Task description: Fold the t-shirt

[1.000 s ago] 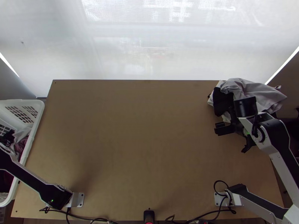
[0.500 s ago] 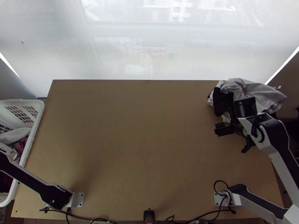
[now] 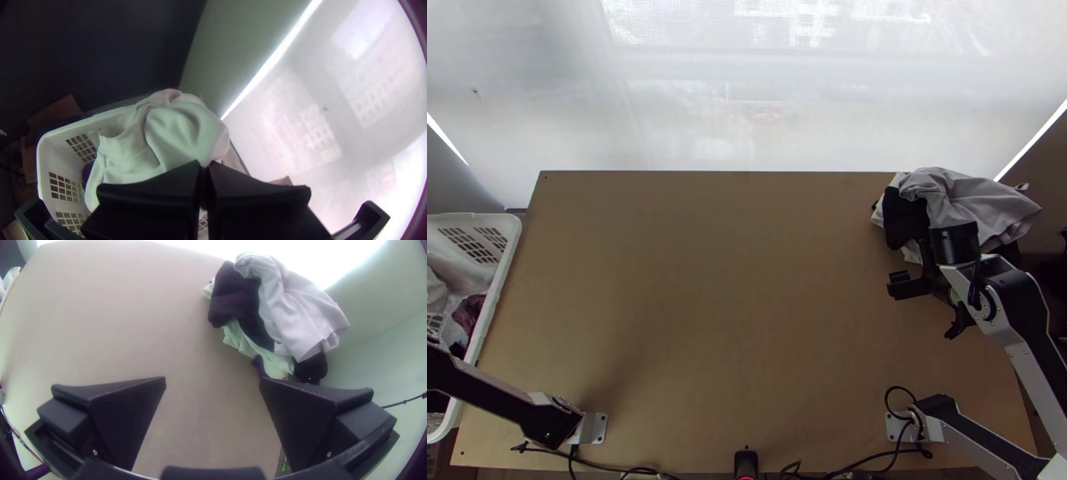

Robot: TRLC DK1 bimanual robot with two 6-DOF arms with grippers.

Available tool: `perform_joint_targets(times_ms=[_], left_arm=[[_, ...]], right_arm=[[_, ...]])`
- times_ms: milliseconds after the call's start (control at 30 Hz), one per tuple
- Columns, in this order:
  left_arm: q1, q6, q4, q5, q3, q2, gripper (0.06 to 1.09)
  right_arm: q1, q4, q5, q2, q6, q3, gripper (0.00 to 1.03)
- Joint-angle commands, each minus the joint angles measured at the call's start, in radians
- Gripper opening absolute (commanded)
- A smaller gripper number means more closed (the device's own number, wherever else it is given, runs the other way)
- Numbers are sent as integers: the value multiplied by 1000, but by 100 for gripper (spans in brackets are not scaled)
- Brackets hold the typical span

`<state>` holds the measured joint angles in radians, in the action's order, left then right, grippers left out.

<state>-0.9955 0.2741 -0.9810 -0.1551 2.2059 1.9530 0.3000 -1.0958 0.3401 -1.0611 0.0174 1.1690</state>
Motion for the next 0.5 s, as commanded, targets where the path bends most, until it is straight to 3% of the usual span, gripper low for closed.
perform_joint_targets(times_ms=[0,233,467], left_arm=[[138,16,-104,-113,-2,-284,10],[437,43,-74,-112,-3,-460,10],[871,43,-94,-109,-61,-506,10]], right_arm=[[7,25,-1,32,-7,-45,98],[13,39,-3,56,-14,-68,98],[-1,39,-1,85,-14,-74,98]])
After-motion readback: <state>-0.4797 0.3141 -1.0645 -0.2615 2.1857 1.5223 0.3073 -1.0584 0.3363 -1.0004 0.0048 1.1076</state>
